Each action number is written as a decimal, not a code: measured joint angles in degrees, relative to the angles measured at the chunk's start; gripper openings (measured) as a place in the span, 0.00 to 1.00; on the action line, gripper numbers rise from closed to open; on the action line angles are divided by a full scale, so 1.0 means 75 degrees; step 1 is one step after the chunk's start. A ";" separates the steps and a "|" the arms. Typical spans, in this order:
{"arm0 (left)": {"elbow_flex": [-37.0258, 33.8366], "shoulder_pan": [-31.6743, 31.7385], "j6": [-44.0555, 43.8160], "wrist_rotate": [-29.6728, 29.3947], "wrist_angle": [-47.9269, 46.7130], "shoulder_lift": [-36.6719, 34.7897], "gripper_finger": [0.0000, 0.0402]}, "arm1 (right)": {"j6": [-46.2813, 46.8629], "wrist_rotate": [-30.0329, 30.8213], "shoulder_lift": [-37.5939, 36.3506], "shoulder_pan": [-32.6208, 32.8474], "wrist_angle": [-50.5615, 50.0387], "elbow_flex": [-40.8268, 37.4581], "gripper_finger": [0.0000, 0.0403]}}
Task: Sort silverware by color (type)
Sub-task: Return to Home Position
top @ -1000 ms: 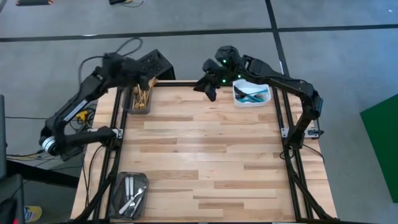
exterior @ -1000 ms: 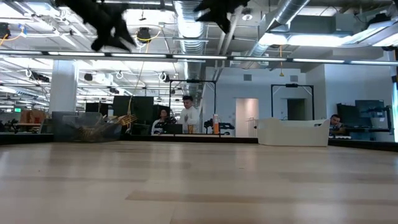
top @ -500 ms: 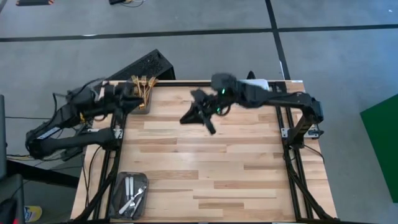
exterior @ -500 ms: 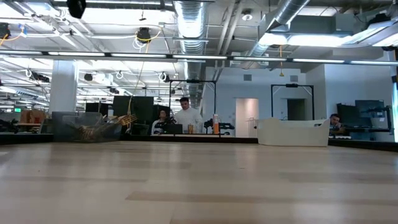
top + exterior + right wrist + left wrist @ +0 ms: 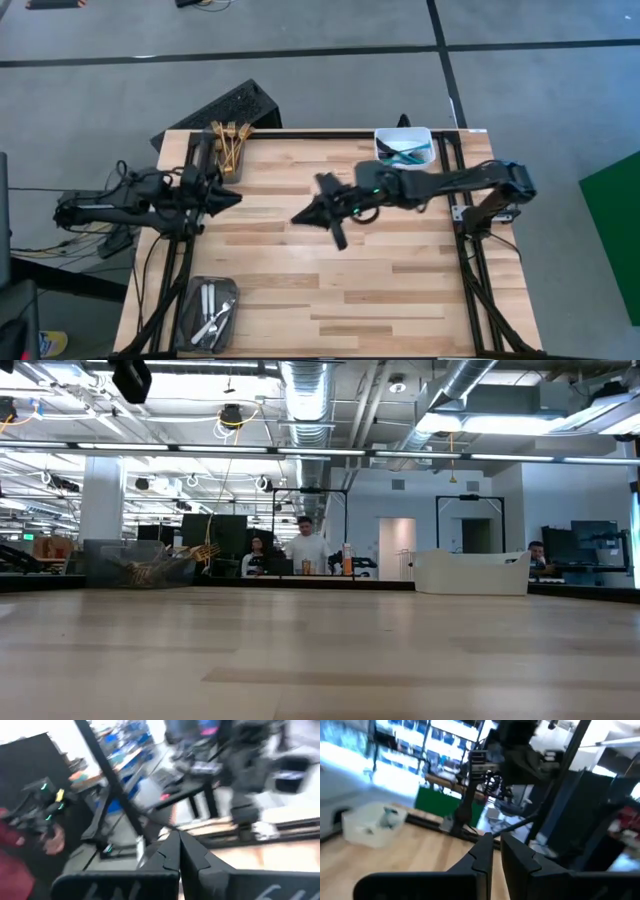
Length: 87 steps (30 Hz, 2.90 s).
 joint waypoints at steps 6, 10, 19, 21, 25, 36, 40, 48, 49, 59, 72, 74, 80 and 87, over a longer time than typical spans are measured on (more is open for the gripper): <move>0.0003 -0.0021 0.1082 -0.0392 0.0013 -0.0121 0.05 | -0.0196 0.1125 -0.1617 -0.0005 -0.0335 -0.1501 0.06; 0.0006 -0.0021 0.1129 -0.0435 -0.0261 -0.0123 0.05 | -0.0483 0.1614 -0.3066 -0.0002 0.0387 -0.3034 0.05; 0.0009 -0.0021 0.0281 -0.1263 -0.2090 -0.0102 0.05 | -0.0377 0.2858 -0.5589 -0.0520 0.0458 -0.5446 0.06; 0.0009 -0.0021 0.0007 -0.1250 -0.2264 -0.0092 0.05 | 0.0054 0.2874 -0.5797 -0.0606 0.0061 -0.5603 0.06; -0.0003 -0.0018 0.0976 -0.0900 -0.2287 -0.0040 0.05 | -0.1129 0.2341 -0.6170 -0.0438 -0.0045 -0.5783 0.04; -0.1403 0.0015 0.1670 -0.1574 -0.0531 -0.0558 0.05 | -0.2936 0.1987 -0.7468 0.0576 0.1033 -0.7432 0.03; -0.1521 0.0017 0.1243 -0.2012 -0.1113 -0.0553 0.05 | -0.2761 0.2130 -0.8182 0.0529 0.1109 -0.8104 0.03; -0.1439 0.0014 0.2482 -0.1199 -0.0684 -0.1095 0.05 | -0.2784 0.2124 -1.0028 0.0295 0.1116 -0.9046 0.03; -0.1437 0.0014 0.2491 -0.1184 -0.0698 -0.1256 0.05 | -0.2857 0.2107 -1.0275 0.0295 0.1126 -0.9135 0.03; -0.1518 0.0014 0.2665 -0.1187 -0.1431 -0.2855 0.05 | -0.2468 0.2094 -1.1895 0.0085 0.1039 -1.0193 0.03; -0.2686 0.0012 0.2077 -0.0785 -0.0389 -0.2619 0.05 | -0.1909 0.1883 -1.2358 0.0207 0.1476 -1.1347 0.03; -0.2843 0.0012 0.1998 -0.0785 -0.0325 -0.2620 0.05 | -0.1905 0.1881 -1.2361 0.0204 0.1497 -1.1347 0.03; -0.2993 0.0012 0.2195 -0.0785 -0.0499 -0.2629 0.05 | -0.1908 0.1789 -1.2358 0.0218 0.1442 -1.1347 0.03; -0.3062 0.0012 0.2354 -0.0762 -0.0856 -0.2832 0.05 | -0.1913 0.1649 -1.2358 0.0266 0.1354 -1.1347 0.03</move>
